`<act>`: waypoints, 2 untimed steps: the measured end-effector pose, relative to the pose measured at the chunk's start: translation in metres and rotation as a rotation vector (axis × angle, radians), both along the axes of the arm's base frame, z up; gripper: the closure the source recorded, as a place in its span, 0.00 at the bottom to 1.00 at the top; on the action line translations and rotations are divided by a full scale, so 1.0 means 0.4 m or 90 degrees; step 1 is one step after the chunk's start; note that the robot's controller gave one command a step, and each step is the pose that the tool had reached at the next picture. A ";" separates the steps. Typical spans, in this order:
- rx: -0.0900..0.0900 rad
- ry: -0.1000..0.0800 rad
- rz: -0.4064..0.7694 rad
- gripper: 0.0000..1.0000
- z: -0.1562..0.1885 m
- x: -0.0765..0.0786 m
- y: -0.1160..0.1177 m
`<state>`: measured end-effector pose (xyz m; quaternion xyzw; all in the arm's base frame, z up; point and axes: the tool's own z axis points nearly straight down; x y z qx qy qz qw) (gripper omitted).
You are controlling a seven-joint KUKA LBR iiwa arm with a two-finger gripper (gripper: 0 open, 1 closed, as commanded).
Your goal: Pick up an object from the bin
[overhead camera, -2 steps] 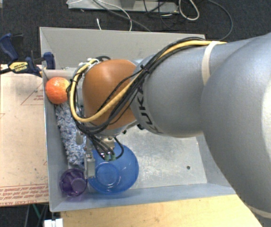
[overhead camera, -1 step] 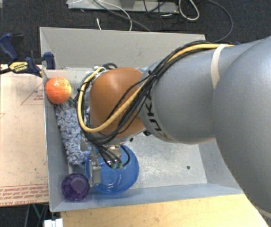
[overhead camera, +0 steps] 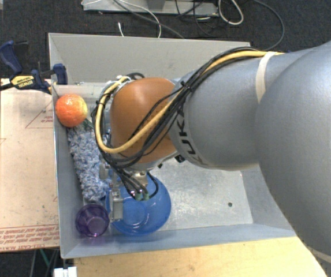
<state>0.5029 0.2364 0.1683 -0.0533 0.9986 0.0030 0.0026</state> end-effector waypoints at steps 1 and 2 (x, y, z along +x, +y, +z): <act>0.000 -0.004 0.107 0.00 0.147 0.107 0.015; -0.004 0.003 -0.032 0.00 -0.057 0.216 -0.077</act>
Offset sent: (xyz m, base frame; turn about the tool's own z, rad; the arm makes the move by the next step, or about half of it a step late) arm 0.0857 -0.0288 -0.0179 0.0464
